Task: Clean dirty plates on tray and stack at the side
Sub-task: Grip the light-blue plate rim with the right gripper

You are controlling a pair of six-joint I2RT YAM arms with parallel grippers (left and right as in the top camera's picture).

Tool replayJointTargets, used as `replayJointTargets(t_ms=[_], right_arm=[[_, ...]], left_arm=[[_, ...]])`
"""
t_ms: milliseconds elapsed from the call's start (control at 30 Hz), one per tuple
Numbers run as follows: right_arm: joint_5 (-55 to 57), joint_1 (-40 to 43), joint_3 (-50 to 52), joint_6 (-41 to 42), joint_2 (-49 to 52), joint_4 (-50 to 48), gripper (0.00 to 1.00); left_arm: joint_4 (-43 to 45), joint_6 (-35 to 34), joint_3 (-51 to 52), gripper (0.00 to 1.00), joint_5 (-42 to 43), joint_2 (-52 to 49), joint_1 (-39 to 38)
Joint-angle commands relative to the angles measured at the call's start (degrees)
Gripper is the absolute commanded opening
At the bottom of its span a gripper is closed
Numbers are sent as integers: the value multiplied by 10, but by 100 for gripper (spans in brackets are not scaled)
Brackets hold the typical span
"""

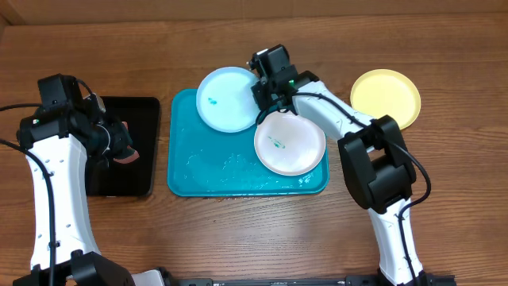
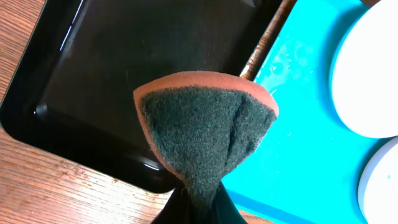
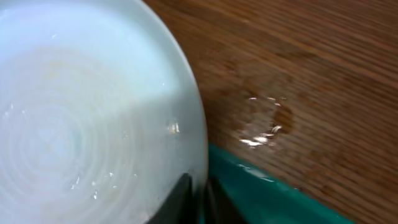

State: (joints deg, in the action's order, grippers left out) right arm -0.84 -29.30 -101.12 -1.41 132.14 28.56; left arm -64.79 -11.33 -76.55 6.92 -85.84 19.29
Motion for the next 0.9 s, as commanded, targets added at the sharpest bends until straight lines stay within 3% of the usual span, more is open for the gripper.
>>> replayJointTargets(t_ms=[0,333,433,600,700,867], right_arm=[[-10,-18,-8,-2,-3,5,4],[-9,-74,-10,-1,-24,89,5],[-5,-83,-9,-2,-22,90,40],[-6,-79,-9,-45,-3,62,45],[-6,-78,-9,-80,7,60,44],[-8,-78,-9,-74,10,63,5]], left_arm=[[1,15,-8,4,9,-3,6],[3,16,-8,4,16,-3,6],[3,20,-8,4,22,-3,6],[3,25,-8,4,32,-3,6],[3,26,-8,4,37,-3,6],[3,26,-8,4,46,-3,5]])
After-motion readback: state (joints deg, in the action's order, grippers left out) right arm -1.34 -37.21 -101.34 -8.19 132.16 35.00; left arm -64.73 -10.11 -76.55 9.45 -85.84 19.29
